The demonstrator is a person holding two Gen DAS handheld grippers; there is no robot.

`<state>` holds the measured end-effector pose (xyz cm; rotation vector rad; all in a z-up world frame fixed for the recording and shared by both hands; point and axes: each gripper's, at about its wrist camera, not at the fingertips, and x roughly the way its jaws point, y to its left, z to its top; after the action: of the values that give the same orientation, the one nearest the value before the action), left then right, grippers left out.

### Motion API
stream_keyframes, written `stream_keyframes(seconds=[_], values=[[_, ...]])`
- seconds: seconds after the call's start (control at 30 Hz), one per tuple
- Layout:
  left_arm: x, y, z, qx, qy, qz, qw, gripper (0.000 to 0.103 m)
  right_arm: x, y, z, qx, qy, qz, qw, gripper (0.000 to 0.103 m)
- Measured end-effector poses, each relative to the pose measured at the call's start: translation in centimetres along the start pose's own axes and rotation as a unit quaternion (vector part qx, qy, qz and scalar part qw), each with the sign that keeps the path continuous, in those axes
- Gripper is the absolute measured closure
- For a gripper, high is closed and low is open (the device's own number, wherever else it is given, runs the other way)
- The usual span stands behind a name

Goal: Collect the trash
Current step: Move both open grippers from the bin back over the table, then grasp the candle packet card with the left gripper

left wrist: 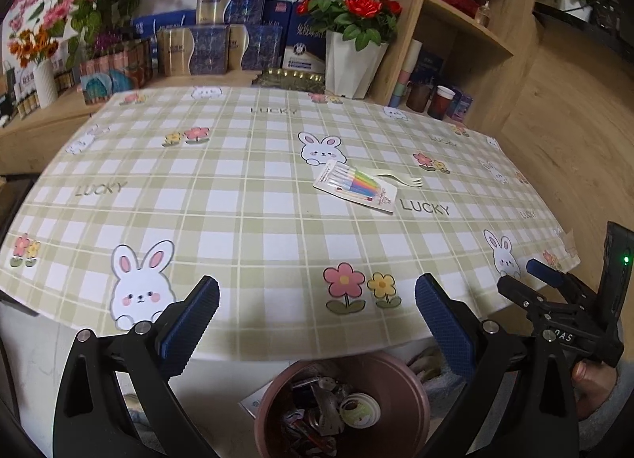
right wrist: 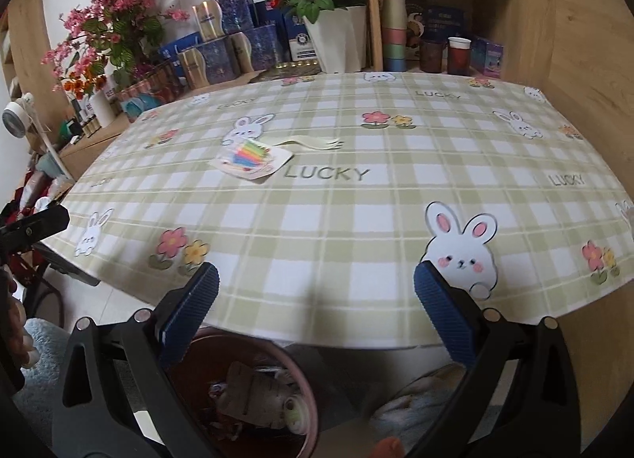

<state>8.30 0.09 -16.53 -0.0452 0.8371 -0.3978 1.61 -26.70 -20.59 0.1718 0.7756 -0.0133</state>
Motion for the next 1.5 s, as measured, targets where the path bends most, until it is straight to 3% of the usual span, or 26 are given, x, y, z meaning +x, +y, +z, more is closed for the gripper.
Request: stream_keyframes(seconds=[0.2,0.4,0.6,0.77,0.9,1.1,1.5], values=[[4.5,-1.1,3.2,-0.023,0.021,0.004,0.9995,0.006,1.6,-1.9,1.8,0.005,0.004,-0.015,1.000,0.006],[11.8,-4.0,7.7,-0.047,0.040,0.029,0.9977,0.006,2.8,-3.7,3.3,0.023,0.002,-0.015,1.000,0.006],[17.5,-5.8,9.6,-0.067,0.061,0.065,0.9938,0.029,4.1,-5.5,4.3,0.039,0.002,-0.015,0.999,0.006],[20.2,-5.9,10.1,-0.087,0.067,0.099,0.9891,0.030,5.1,-7.0,4.6,0.049,0.008,-0.020,0.999,0.006],[21.5,-6.0,10.3,-0.089,0.073,0.118,0.9863,0.030,5.8,-7.5,4.6,0.052,0.012,-0.023,0.998,0.006],[21.8,-6.4,10.0,-0.038,0.080,0.130,0.9876,0.030,6.1,-7.4,4.7,0.052,0.014,-0.022,0.998,0.006],[18.8,-3.9,7.9,0.030,0.112,0.057,0.9916,0.031,5.9,-6.3,4.7,0.040,0.015,-0.012,0.999,0.006]])
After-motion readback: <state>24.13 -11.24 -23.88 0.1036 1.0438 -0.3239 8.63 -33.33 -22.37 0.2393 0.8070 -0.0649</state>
